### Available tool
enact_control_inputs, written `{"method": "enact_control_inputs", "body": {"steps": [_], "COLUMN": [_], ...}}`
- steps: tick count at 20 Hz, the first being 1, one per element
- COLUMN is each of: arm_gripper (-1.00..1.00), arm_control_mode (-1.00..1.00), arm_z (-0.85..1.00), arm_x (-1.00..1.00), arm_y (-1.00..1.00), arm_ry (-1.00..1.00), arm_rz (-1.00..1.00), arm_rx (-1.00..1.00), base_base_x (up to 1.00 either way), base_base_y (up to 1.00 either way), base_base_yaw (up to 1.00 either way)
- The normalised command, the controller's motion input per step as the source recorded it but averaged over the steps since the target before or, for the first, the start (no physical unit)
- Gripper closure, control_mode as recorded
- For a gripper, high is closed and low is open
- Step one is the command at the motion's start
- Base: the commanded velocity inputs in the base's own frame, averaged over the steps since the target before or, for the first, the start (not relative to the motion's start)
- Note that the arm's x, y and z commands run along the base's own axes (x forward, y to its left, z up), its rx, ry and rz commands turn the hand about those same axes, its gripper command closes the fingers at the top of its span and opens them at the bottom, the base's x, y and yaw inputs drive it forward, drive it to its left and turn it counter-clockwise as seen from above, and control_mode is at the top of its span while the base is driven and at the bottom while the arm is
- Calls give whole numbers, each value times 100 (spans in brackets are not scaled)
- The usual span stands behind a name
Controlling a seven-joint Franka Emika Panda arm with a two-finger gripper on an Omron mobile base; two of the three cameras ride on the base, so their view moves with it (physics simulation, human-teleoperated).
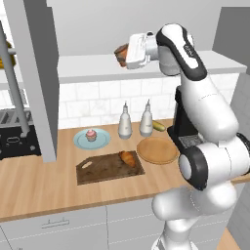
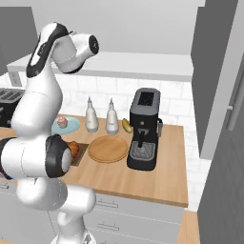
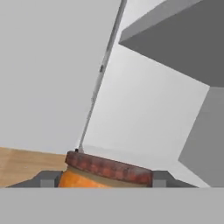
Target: From the different types of pastries on the counter, select a croissant and place it on the cutting board. Then retrieve a jar of jam from the cabinet and place it alongside the croissant on the cutting board.
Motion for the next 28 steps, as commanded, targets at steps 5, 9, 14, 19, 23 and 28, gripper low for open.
{"method": "enact_control_inputs", "body": {"steps": [5, 9, 14, 19, 23, 28], "arm_gripper": [100, 100, 100, 100, 100, 100], "arm_control_mode": [-100, -100, -100, -100, -100, -100], "arm_z": [56, -50, -76, -57, -70, -87], "arm_x": [-100, -100, -88, -21, -9, -4], "arm_y": [-7, -1, -2, 0, 0, 16], "arm_ry": [-6, -10, -13, 2, 0, 0], "arm_rz": [-34, -24, -20, -9, -23, -40], "arm_rx": [47, 14, 7, 0, 0, 1], "base_base_x": [0, 0, 0, 0, 0, 0], "base_base_y": [0, 0, 0, 0, 0, 0], "base_base_yaw": [0, 0, 0, 0, 0, 0]}}
